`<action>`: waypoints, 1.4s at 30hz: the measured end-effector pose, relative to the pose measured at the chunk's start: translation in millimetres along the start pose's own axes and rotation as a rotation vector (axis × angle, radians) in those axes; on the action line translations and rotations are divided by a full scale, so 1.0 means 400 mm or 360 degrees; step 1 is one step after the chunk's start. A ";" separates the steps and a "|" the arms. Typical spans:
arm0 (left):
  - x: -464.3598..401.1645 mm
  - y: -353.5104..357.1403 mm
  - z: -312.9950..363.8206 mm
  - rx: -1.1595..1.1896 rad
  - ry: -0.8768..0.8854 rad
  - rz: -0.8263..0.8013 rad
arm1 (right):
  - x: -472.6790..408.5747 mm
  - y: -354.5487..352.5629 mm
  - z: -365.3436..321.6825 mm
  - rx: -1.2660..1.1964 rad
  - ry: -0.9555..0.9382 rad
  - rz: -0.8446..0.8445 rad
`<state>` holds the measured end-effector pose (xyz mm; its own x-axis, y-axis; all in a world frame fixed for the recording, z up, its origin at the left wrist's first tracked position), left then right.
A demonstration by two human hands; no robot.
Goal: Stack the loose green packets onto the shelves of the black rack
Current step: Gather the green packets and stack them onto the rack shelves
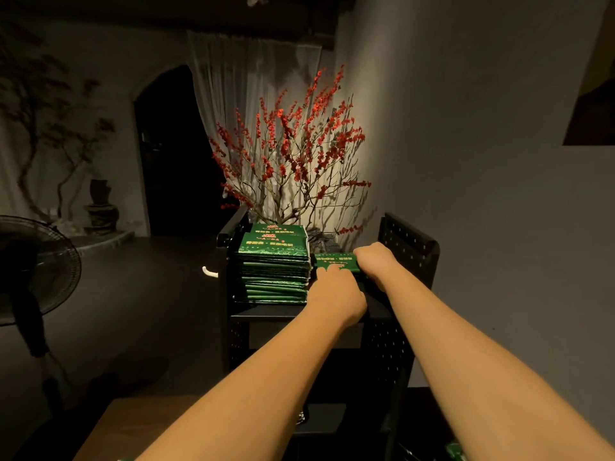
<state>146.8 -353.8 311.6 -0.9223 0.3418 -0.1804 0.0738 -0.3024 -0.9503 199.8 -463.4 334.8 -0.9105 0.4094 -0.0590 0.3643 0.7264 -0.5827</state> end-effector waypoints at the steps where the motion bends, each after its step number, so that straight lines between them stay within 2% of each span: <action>1: -0.001 0.001 0.000 0.0007 -0.0007 -0.0008 | 0.000 -0.003 0.004 0.0042 0.0033 0.0014; 18: -0.001 0.013 -0.009 0.0006 0.0045 -0.0050 | 0.040 -0.019 0.044 -0.0171 0.0003 0.0141; 21: 0.013 0.004 0.001 -0.0034 0.0181 0.0103 | 0.100 -0.025 0.041 -0.0122 -0.0127 0.0134; 22: 0.023 -0.002 0.007 0.0017 0.0279 0.0235 | 0.130 -0.027 0.039 -0.0128 -0.0208 0.0178; 24: 0.055 -0.016 0.011 0.0345 0.0410 0.0497 | 0.202 -0.026 0.040 -0.0263 -0.0407 0.0338; 27: 0.128 -0.024 -0.007 0.1010 0.0323 0.0636 | 0.308 -0.012 0.045 -0.0613 -0.0587 0.0433; 31: 0.248 0.020 -0.067 0.1567 0.0256 0.0550 | 0.432 0.044 0.073 -0.1034 -0.0631 0.0135; 34: 0.308 0.075 -0.139 0.1829 0.0098 0.0447 | 0.487 0.122 0.112 -0.1036 -0.0608 -0.0061; 37: 0.353 0.139 -0.214 0.1845 -0.0035 0.0449 | 0.527 0.209 0.154 -0.1053 -0.0517 -0.0232; 40: 0.397 0.211 -0.287 0.1696 -0.0131 0.0523 | 0.561 0.300 0.194 -0.1041 -0.0428 -0.0371; 42: 0.421 0.252 -0.328 0.1717 -0.0196 0.0476 | 0.571 0.347 0.226 -0.1007 -0.0387 -0.0469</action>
<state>48.5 -209.9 152.0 -0.9581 0.0544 -0.2814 -0.0133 -0.9892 -0.1458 24.6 -318.8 167.1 -0.9789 0.0679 -0.1928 0.0745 0.9968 -0.0274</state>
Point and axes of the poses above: each hand's wrist, its own x-axis away from the middle knuckle, its own y-axis out of the palm, z = x × y, the point moved 1 cm from there along -x, towards the middle knuckle, and after that the axes turned 1 degree about -x, right-handed, at the moved point
